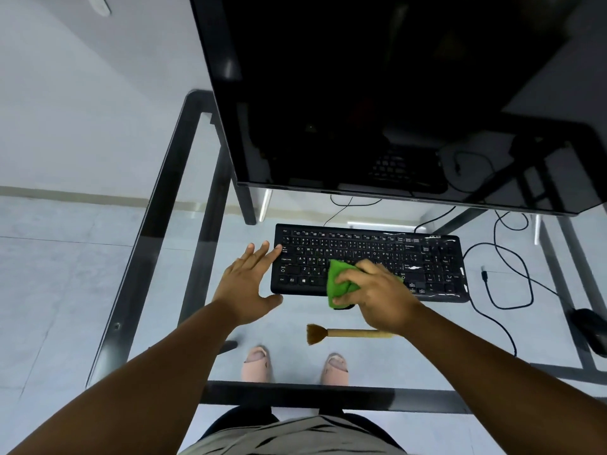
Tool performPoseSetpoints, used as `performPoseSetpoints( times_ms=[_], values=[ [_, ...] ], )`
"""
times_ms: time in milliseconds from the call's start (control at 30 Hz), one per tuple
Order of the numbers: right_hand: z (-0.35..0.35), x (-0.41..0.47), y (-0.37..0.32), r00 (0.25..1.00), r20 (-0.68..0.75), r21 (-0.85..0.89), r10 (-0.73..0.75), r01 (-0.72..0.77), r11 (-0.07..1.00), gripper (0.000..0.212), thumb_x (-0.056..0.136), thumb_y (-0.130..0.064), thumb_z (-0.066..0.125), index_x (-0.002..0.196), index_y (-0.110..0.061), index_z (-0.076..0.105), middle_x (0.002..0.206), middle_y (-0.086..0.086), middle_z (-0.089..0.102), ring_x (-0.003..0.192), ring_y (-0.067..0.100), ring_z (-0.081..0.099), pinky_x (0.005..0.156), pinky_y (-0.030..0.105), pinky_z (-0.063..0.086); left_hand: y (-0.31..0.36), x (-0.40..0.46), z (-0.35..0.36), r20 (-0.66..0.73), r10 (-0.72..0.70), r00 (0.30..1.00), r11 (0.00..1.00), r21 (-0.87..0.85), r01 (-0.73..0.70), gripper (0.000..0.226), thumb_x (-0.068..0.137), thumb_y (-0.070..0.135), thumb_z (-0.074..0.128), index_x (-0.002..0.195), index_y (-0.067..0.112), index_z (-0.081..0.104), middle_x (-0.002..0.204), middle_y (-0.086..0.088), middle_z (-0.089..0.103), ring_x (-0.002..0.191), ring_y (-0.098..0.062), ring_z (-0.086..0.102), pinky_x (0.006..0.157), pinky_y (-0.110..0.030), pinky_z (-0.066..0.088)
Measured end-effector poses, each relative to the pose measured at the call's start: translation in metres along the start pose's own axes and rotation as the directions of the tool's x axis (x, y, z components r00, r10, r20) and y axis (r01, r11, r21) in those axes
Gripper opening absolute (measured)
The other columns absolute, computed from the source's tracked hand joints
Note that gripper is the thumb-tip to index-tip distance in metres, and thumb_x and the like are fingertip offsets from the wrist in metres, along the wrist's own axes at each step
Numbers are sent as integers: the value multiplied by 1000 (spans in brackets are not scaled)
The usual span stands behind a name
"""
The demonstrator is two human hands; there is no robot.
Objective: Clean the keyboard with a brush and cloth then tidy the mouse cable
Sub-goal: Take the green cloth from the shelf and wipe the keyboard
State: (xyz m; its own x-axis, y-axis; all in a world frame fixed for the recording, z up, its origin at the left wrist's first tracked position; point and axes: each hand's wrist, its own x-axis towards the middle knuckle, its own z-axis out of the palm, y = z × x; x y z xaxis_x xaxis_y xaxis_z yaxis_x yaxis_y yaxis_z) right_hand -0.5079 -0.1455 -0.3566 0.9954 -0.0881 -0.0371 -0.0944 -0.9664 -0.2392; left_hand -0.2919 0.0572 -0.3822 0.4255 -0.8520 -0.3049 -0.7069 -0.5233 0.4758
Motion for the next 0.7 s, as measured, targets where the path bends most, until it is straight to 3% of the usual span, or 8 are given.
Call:
performPoseSetpoints(
  times_ms=[100,267,500,700],
  values=[
    [-3,-11,12,998,-44,18,42,-41,999,50,69,1,74,95,-41,75,111,-9,64,94,19,40,70,41,53,2,0,4,-31,-18,999,1000,1,18,90,84,47,62,152,39,3,162,9,3,150,-18,-5,119,-42,9],
    [3,9,-14,1000,-25,41,7,-6,999,54,74,0,67,109,-42,71,118,-10,61,96,18,40,75,35,47,15,-4,15,-112,-54,992,998,14,56,91,84,42,61,153,36,2,162,10,0,150,-17,-4,119,-40,4],
    [-4,-24,30,1000,16,43,6,-6,999,50,72,2,74,98,-41,74,117,-12,61,96,18,40,76,40,52,19,-6,16,-101,-103,990,993,53,109,91,87,44,58,151,39,-6,161,10,-8,149,-16,-6,119,-38,2],
    [-12,-39,39,998,-38,42,47,-46,998,49,71,3,70,98,-36,76,112,-8,63,91,21,43,73,39,54,33,-7,22,-155,-155,976,987,7,158,87,87,37,58,153,33,2,162,8,-3,150,-17,-3,120,-43,2]
  ],
)
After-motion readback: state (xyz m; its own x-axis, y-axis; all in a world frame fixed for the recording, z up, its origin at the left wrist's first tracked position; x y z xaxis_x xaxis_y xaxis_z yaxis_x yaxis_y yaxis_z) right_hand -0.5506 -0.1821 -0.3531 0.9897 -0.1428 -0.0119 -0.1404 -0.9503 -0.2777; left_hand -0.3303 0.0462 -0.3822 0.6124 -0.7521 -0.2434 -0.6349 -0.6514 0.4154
